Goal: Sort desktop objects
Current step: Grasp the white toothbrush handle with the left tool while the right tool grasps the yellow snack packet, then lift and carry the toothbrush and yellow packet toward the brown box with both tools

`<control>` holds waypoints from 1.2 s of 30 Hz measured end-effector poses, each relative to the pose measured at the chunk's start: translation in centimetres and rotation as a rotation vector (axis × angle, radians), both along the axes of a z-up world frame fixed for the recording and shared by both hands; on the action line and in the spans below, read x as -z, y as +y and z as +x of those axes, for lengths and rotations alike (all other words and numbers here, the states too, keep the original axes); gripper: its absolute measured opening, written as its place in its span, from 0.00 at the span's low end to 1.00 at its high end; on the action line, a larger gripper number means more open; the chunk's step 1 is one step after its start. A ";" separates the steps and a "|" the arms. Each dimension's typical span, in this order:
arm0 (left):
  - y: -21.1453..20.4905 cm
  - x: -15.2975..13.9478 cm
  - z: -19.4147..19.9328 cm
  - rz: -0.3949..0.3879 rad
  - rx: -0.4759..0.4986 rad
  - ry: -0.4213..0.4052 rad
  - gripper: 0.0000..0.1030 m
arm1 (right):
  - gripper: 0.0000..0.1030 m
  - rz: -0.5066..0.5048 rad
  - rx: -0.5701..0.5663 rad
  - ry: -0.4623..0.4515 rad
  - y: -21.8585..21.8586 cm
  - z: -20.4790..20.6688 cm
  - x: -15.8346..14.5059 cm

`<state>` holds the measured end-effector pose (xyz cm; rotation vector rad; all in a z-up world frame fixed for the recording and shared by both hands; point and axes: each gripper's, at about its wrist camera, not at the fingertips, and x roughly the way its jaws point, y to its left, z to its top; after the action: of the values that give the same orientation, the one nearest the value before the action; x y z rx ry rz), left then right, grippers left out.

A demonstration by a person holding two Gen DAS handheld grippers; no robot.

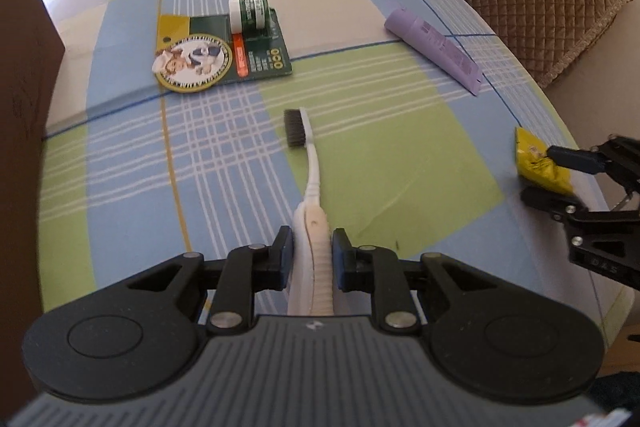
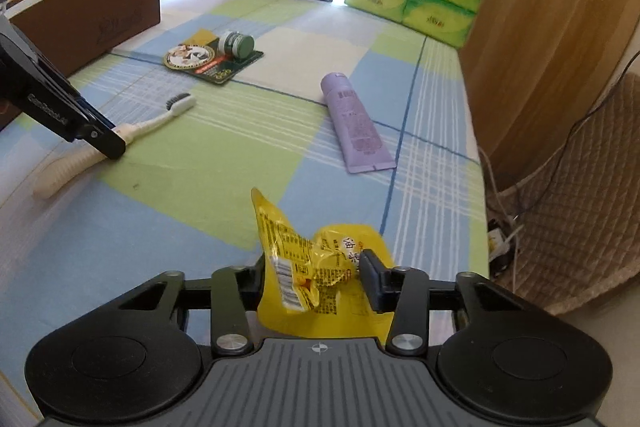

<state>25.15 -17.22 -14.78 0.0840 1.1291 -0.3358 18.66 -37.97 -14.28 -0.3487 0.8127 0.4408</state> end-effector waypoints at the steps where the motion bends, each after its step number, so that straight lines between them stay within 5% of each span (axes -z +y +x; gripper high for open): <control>1: -0.1 0.0 0.0 0.009 0.001 -0.007 0.17 | 0.37 0.011 0.012 0.000 -0.2 0.0 -0.2; 6: 0.0 0.0 -0.6 0.005 -0.027 -0.002 0.16 | 0.18 0.108 0.053 0.013 -1.0 0.1 -2.1; 15: 2.0 -0.7 -3.2 -0.007 -0.080 0.013 0.16 | 0.18 0.220 0.048 0.078 -0.1 -0.5 -3.6; 36: 6.7 -6.0 -8.7 -0.095 -0.211 -0.106 0.16 | 0.18 0.286 -0.088 0.162 5.9 -2.0 -5.6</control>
<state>16.44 -10.50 -8.79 -0.0995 1.0052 -0.1942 16.62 -32.08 -8.70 -0.0834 0.8805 0.6657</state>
